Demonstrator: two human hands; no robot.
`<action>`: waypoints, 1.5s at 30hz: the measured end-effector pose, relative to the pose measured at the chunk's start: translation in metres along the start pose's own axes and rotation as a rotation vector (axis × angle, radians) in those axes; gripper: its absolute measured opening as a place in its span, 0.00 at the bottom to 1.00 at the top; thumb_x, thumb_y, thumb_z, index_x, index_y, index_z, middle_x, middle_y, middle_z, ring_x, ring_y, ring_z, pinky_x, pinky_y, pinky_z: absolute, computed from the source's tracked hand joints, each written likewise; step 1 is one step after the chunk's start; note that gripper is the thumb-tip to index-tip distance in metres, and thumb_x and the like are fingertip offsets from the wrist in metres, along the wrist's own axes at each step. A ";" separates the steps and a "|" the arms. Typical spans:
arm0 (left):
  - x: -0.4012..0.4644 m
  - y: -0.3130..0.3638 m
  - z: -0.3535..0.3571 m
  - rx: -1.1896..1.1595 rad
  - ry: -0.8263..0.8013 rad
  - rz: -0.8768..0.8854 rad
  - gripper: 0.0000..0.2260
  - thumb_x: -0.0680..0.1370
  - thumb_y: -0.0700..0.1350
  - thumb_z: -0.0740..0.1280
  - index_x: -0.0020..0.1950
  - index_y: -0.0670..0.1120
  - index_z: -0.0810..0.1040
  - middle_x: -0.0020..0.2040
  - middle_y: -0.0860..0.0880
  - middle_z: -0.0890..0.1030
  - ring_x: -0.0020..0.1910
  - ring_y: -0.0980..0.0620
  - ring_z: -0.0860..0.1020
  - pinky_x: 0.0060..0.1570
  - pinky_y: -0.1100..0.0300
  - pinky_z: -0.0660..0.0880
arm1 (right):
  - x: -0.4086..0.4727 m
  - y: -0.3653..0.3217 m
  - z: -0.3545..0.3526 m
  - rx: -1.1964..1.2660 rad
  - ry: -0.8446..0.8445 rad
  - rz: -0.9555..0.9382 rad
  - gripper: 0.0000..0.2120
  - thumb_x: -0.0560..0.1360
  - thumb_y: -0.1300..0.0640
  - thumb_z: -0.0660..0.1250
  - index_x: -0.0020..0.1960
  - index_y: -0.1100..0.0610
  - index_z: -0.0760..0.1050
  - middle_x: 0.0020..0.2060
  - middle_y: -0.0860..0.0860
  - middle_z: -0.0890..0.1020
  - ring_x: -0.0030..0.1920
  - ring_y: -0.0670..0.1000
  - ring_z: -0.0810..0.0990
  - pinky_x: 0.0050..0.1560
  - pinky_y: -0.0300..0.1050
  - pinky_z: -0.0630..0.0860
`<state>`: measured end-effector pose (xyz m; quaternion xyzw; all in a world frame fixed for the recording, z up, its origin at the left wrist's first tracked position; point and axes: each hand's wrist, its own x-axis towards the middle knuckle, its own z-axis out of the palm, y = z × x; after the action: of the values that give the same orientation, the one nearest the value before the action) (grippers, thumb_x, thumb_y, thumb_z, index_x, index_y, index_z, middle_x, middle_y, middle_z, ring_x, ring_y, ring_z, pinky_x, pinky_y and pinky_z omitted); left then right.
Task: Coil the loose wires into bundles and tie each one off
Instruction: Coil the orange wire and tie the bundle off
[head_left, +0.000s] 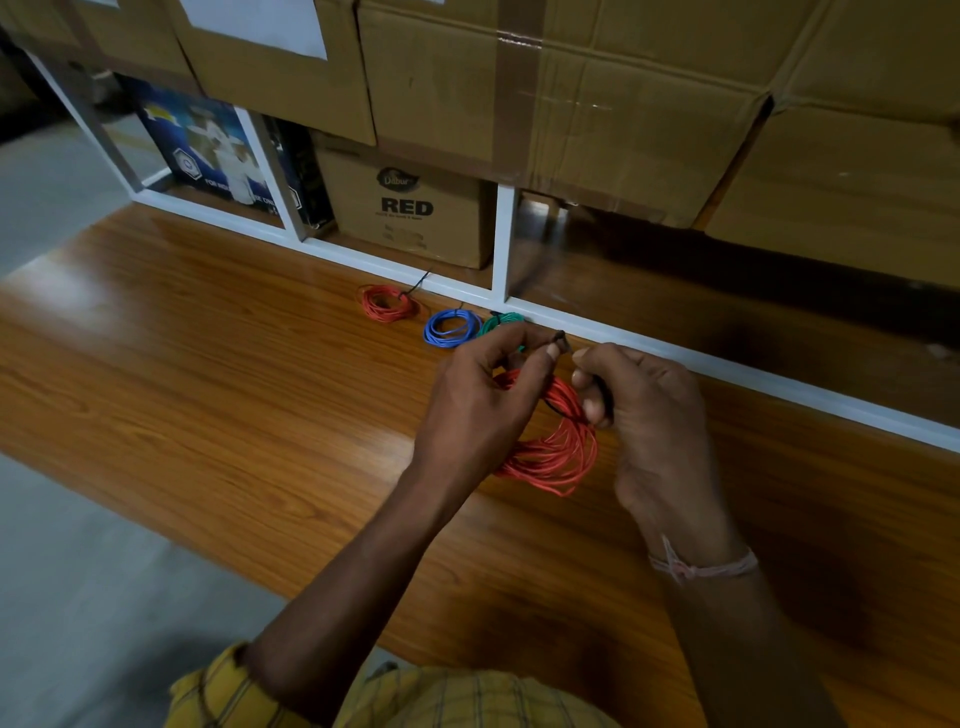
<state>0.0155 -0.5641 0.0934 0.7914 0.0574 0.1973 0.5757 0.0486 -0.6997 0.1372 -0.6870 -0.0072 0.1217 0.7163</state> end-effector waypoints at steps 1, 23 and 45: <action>0.000 0.001 0.000 0.002 0.001 0.005 0.05 0.84 0.48 0.69 0.56 0.53 0.84 0.41 0.52 0.82 0.44 0.48 0.84 0.47 0.40 0.82 | 0.000 0.000 0.000 0.004 0.000 0.004 0.10 0.78 0.61 0.67 0.39 0.64 0.78 0.23 0.50 0.72 0.24 0.44 0.70 0.26 0.32 0.70; -0.002 0.003 0.000 0.208 0.043 0.173 0.07 0.83 0.42 0.70 0.60 0.47 0.84 0.44 0.65 0.79 0.46 0.68 0.81 0.43 0.73 0.74 | 0.005 0.007 0.000 0.187 -0.009 0.060 0.14 0.77 0.61 0.68 0.33 0.57 0.81 0.26 0.52 0.72 0.27 0.46 0.69 0.37 0.43 0.68; 0.001 -0.010 -0.003 0.306 -0.027 0.227 0.09 0.84 0.47 0.67 0.63 0.49 0.83 0.54 0.49 0.84 0.50 0.53 0.83 0.47 0.48 0.82 | 0.008 0.016 -0.015 0.042 -0.068 0.096 0.05 0.75 0.58 0.73 0.40 0.52 0.84 0.36 0.53 0.84 0.38 0.49 0.77 0.39 0.44 0.66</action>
<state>0.0165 -0.5579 0.0849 0.8737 -0.0109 0.2392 0.4235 0.0567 -0.7120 0.1193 -0.6669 0.0040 0.1790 0.7233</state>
